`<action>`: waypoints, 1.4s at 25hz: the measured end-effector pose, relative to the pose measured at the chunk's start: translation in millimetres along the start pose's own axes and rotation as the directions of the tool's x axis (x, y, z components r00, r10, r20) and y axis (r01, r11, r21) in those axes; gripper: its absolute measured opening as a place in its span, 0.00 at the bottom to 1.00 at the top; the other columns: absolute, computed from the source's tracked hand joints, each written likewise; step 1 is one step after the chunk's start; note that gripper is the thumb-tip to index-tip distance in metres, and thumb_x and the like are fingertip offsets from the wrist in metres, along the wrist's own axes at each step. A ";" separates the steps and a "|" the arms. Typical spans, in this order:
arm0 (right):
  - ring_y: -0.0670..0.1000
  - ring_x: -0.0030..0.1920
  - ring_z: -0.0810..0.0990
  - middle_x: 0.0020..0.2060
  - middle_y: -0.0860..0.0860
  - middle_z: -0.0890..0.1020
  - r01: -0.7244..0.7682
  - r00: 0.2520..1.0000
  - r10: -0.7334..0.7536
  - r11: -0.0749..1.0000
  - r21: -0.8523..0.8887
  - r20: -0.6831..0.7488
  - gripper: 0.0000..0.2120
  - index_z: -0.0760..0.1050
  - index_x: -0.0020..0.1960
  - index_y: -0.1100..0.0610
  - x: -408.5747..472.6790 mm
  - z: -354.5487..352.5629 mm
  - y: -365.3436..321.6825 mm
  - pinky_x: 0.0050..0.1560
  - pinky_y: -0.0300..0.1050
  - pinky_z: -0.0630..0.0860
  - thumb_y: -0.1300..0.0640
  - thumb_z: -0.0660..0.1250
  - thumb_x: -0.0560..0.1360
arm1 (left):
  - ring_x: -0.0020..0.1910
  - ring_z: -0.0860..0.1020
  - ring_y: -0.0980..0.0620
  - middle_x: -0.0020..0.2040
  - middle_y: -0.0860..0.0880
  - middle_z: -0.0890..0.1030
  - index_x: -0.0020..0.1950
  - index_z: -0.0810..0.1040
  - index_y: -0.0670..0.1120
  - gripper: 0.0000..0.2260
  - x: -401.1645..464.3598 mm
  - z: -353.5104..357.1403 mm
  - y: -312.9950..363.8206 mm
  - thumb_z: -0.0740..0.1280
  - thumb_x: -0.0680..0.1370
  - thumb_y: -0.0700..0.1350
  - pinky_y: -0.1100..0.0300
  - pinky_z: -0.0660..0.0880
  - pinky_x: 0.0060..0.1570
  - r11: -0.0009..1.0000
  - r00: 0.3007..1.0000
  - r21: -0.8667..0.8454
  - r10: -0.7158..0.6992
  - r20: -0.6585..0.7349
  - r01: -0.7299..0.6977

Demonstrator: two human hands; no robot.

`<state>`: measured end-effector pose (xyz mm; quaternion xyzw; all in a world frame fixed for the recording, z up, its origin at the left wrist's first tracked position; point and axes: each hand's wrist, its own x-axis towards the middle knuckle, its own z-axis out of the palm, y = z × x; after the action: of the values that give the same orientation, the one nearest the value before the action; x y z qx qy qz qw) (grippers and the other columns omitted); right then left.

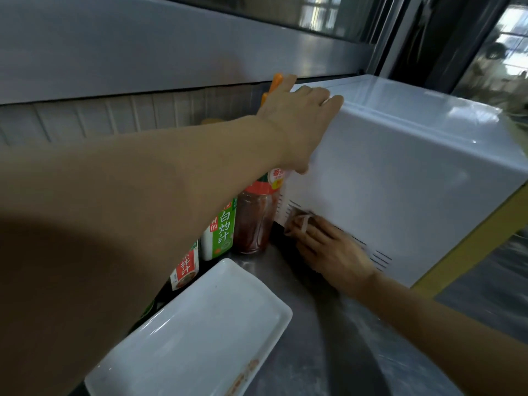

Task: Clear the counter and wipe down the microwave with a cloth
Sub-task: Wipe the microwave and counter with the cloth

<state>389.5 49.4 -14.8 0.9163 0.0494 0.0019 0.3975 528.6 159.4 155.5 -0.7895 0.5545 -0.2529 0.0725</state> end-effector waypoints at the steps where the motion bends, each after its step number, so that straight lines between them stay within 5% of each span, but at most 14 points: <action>1: 0.57 0.69 0.70 0.67 0.55 0.74 -0.008 1.000 0.008 1.000 0.013 -0.019 0.20 0.77 0.62 0.54 -15.2 -2.2 0.9 0.71 0.55 0.54 0.58 0.68 0.71 | 0.74 0.60 0.45 0.76 0.45 0.58 0.77 0.48 0.44 0.49 -0.6 -0.5 0.0 0.74 0.67 0.56 0.44 0.46 0.73 1.000 1.000 -0.007 -0.002 0.000 0.002; 4: 0.56 0.63 0.76 0.60 0.53 0.80 -0.001 0.998 0.003 1.000 0.030 -0.060 0.19 0.82 0.56 0.53 -25.8 -0.7 2.0 0.67 0.53 0.63 0.57 0.72 0.65 | 0.74 0.59 0.45 0.76 0.45 0.57 0.77 0.47 0.44 0.49 -0.4 2.2 0.9 0.74 0.67 0.56 0.44 0.45 0.73 1.000 1.000 -0.007 -0.005 -0.004 0.005; 8: 0.58 0.76 0.51 0.75 0.56 0.58 -0.016 1.000 0.017 1.000 0.022 -0.017 0.25 0.62 0.73 0.58 32.0 4.3 -5.1 0.71 0.55 0.36 0.62 0.60 0.77 | 0.74 0.58 0.45 0.76 0.45 0.57 0.77 0.47 0.44 0.49 -0.5 6.9 -0.8 0.74 0.67 0.55 0.44 0.45 0.73 1.000 0.999 -0.024 -0.012 -0.030 0.011; 10: 0.58 0.77 0.45 0.77 0.56 0.53 -0.035 0.999 0.035 0.999 0.014 0.021 0.26 0.57 0.75 0.59 46.6 3.1 -7.5 0.68 0.55 0.30 0.63 0.58 0.78 | 0.74 0.58 0.45 0.76 0.45 0.57 0.77 0.47 0.44 0.49 -0.1 6.4 -0.5 0.74 0.67 0.55 0.44 0.45 0.73 0.999 0.999 -0.036 -0.004 -0.033 0.003; 15: 0.58 0.77 0.47 0.77 0.55 0.54 -0.038 0.999 0.037 0.999 0.018 0.033 0.28 0.59 0.74 0.56 -2.2 16.9 -7.1 0.66 0.55 0.28 0.63 0.62 0.77 | 0.75 0.58 0.46 0.77 0.45 0.56 0.77 0.47 0.44 0.49 0.3 5.3 -1.1 0.74 0.67 0.55 0.43 0.46 0.72 0.998 1.000 -0.066 -0.004 -0.024 0.002; 20: 0.56 0.74 0.60 0.73 0.52 0.64 -0.045 0.999 0.045 0.998 -0.039 0.002 0.26 0.66 0.71 0.52 -86.3 20.4 -5.3 0.71 0.57 0.45 0.53 0.65 0.75 | 0.74 0.59 0.45 0.76 0.43 0.57 0.76 0.49 0.43 0.48 -1.1 3.3 3.2 0.75 0.67 0.55 0.42 0.49 0.72 0.999 0.999 -0.053 -0.003 -0.045 0.000; 23: 0.57 0.76 0.49 0.77 0.53 0.53 -0.042 0.992 0.044 0.999 -0.019 0.117 0.27 0.55 0.76 0.54 -119.0 36.1 -6.5 0.69 0.60 0.33 0.55 0.57 0.79 | 0.74 0.59 0.44 0.76 0.42 0.58 0.76 0.50 0.42 0.48 -2.1 3.3 2.7 0.75 0.67 0.55 0.41 0.49 0.72 0.999 0.999 -0.033 -0.003 -0.035 0.002; 25: 0.56 0.76 0.50 0.77 0.53 0.53 -0.053 0.989 0.053 0.999 -0.002 0.141 0.28 0.57 0.76 0.53 -139.5 38.0 -4.5 0.70 0.60 0.28 0.55 0.61 0.77 | 0.74 0.59 0.45 0.76 0.43 0.57 0.76 0.50 0.43 0.48 -1.2 2.3 4.0 0.75 0.66 0.55 0.42 0.49 0.72 0.999 1.000 -0.031 -0.010 -0.024 0.009; 29: 0.51 0.65 0.75 0.63 0.48 0.78 -0.125 0.991 0.116 0.980 0.156 0.067 0.28 0.79 0.60 0.51 -168.5 28.9 -2.3 0.72 0.51 0.44 0.53 0.78 0.61 | 0.75 0.57 0.46 0.77 0.43 0.56 0.76 0.49 0.43 0.49 -0.5 -3.3 7.0 0.75 0.66 0.56 0.43 0.51 0.72 0.999 1.000 -0.024 -0.027 0.014 0.028; 32: 0.54 0.61 0.79 0.58 0.50 0.81 -0.192 0.974 0.214 0.956 0.223 -0.079 0.23 0.81 0.57 0.54 -188.1 18.3 -7.4 0.71 0.53 0.58 0.56 0.74 0.62 | 0.76 0.53 0.44 0.77 0.42 0.51 0.76 0.44 0.41 0.51 0.0 -8.4 14.6 0.73 0.67 0.59 0.44 0.52 0.72 0.998 0.994 0.003 -0.058 0.089 0.058; 35: 0.57 0.59 0.79 0.58 0.54 0.81 -0.369 0.900 0.432 0.825 0.427 -0.056 0.25 0.81 0.55 0.56 -207.0 -8.6 -4.4 0.55 0.52 0.78 0.58 0.79 0.58 | 0.76 0.52 0.41 0.77 0.39 0.47 0.76 0.42 0.40 0.53 -1.1 -16.3 28.0 0.72 0.68 0.61 0.43 0.53 0.73 0.995 0.987 0.000 -0.100 0.129 0.101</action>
<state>182.8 39.5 -4.7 0.9654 -0.1153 0.1441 0.1843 497.0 152.5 158.2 -0.8313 0.5091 -0.2029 0.0927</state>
